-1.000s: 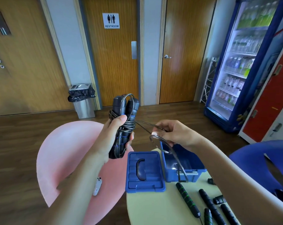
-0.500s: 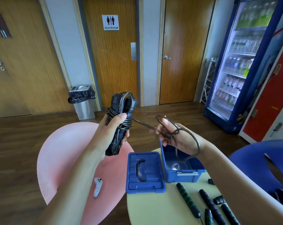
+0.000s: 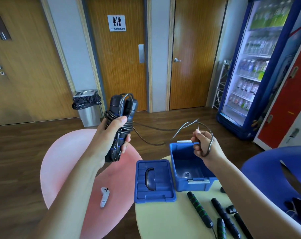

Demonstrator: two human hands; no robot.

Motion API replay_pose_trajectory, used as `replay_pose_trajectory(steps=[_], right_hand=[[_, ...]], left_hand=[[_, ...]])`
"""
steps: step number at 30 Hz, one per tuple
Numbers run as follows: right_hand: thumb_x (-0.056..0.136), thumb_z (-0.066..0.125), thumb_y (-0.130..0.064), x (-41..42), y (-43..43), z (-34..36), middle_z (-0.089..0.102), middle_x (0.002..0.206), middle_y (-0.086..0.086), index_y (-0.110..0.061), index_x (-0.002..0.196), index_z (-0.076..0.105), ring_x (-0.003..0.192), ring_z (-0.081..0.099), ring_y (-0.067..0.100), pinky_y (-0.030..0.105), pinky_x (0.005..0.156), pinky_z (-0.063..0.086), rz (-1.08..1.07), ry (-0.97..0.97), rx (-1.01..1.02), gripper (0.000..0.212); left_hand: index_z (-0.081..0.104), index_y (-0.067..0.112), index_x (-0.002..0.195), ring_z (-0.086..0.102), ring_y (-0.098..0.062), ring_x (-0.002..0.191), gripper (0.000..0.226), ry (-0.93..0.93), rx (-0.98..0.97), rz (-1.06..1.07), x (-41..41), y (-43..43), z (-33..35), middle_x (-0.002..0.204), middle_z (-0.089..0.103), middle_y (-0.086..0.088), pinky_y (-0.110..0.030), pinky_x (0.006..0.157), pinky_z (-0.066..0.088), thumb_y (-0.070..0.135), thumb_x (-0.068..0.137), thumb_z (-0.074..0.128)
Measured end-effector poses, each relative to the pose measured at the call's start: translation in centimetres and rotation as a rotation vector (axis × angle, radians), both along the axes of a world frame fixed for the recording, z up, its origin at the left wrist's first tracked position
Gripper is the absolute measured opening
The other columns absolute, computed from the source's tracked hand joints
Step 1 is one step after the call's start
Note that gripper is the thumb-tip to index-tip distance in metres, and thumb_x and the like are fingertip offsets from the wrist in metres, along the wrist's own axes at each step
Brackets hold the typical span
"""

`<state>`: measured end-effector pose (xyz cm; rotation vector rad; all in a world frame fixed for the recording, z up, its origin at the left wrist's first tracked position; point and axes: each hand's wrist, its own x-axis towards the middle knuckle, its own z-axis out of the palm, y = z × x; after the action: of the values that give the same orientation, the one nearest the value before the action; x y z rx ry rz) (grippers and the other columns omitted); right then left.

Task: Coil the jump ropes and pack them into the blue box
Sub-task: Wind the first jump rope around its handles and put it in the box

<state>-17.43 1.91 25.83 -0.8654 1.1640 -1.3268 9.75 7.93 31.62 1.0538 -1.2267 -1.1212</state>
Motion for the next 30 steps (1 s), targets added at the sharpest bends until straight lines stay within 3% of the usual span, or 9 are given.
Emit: replay_pose_trajectory(steps=[3, 6, 11, 14, 18, 22, 25, 28, 30], right_hand=[[0.098, 0.049, -0.018, -1.1, -0.4, -0.5, 0.055, 0.073, 0.004, -0.014, 0.095, 0.056, 0.036, 0.036, 0.004, 0.015, 0.033, 0.029, -0.025, 0.075, -0.051, 0.008], [0.099, 0.042, -0.018, -1.8, -0.8, -0.5, 0.059, 0.078, 0.005, -0.016, 0.095, 0.064, 0.044, 0.043, 0.008, 0.019, 0.041, 0.037, 0.061, 0.102, -0.008, 0.022], [0.099, 0.021, -0.054, -3.1, -1.4, -0.7, 0.067, 0.089, 0.009, -0.008, 0.116, 0.065, 0.072, 0.057, 0.022, 0.036, 0.071, 0.048, 0.258, -0.078, 0.103, 0.066], [0.09, 0.016, -0.072, -3.6, -1.7, -0.3, 0.067, 0.093, 0.01, -0.011, 0.112, 0.068, 0.079, 0.058, 0.024, 0.04, 0.079, 0.044, 0.349, 0.061, 0.068, 0.083], [0.084, 0.03, -0.072, -2.4, -1.5, 0.9, 0.067, 0.09, 0.004, -0.019, 0.104, 0.07, 0.08, 0.061, 0.019, 0.043, 0.088, 0.047, 0.431, 0.439, -0.098, 0.069], [0.07, 0.048, -0.074, 0.4, 0.3, 2.5, 0.062, 0.12, -0.008, -0.027, 0.126, 0.056, 0.111, 0.058, 0.008, 0.037, 0.103, 0.042, 0.663, 0.695, -0.272, 0.074], [0.078, 0.07, -0.049, 4.0, 1.1, 2.9, 0.052, 0.135, -0.007, -0.024, 0.139, 0.04, 0.125, 0.048, 0.008, 0.035, 0.108, 0.039, 0.809, 0.784, -0.342, 0.072], [0.067, 0.082, -0.042, 7.1, 1.0, 2.3, 0.058, 0.127, -0.008, -0.02, 0.132, 0.042, 0.12, 0.053, 0.006, 0.033, 0.103, 0.043, 0.844, 0.798, -0.403, 0.079], [0.071, 0.082, -0.028, 8.2, 1.0, 2.1, 0.064, 0.109, -0.008, -0.019, 0.118, 0.048, 0.1, 0.06, 0.005, 0.027, 0.089, 0.048, 0.783, 0.772, -0.446, 0.059]], left_hand=[[0.053, 0.005, 0.108, 0.046, -0.025, 0.043, 0.064, -0.052, -0.016, 0.056, -0.2, 0.6, -0.5, 0.065, 0.057, -0.018, -0.033, 0.049, 0.041, 0.052, 0.067, 0.063], [0.053, 0.008, 0.105, 0.046, -0.024, 0.043, 0.058, -0.062, -0.016, 0.053, -0.2, 0.8, -0.6, 0.065, 0.057, -0.017, -0.033, 0.049, 0.042, 0.052, 0.069, 0.062], [0.053, 0.007, 0.106, 0.046, -0.025, 0.045, 0.056, -0.065, -0.003, 0.04, 0.0, 1.0, -0.7, 0.066, 0.057, -0.018, -0.032, 0.048, 0.042, 0.051, 0.071, 0.062], [0.054, 0.006, 0.107, 0.047, -0.025, 0.044, 0.053, -0.078, 0.006, 0.031, -0.1, 1.0, -0.7, 0.065, 0.057, -0.017, -0.031, 0.047, 0.044, 0.048, 0.075, 0.062], [0.054, 0.004, 0.103, 0.047, -0.025, 0.044, 0.059, -0.086, 0.008, 0.0, -0.5, 0.9, -0.6, 0.067, 0.057, -0.018, -0.03, 0.045, 0.044, 0.053, 0.07, 0.063], [0.055, 0.005, 0.104, 0.047, -0.025, 0.045, 0.059, -0.095, 0.01, -0.037, -1.3, 0.5, -0.6, 0.069, 0.057, -0.02, -0.03, 0.046, 0.043, 0.053, 0.071, 0.063], [0.055, 0.005, 0.104, 0.047, -0.025, 0.045, 0.06, -0.104, -0.007, -0.051, -2.0, 0.2, -0.5, 0.067, 0.057, -0.02, -0.03, 0.047, 0.042, 0.053, 0.069, 0.063], [0.054, 0.005, 0.103, 0.048, -0.026, 0.047, 0.06, -0.095, -0.002, -0.063, -2.1, 0.0, -0.4, 0.067, 0.057, -0.019, -0.029, 0.048, 0.042, 0.054, 0.069, 0.063], [0.055, 0.006, 0.103, 0.048, -0.025, 0.047, 0.06, -0.085, -0.001, -0.063, -2.0, 0.0, -0.2, 0.067, 0.057, -0.019, -0.028, 0.046, 0.042, 0.054, 0.068, 0.064]])
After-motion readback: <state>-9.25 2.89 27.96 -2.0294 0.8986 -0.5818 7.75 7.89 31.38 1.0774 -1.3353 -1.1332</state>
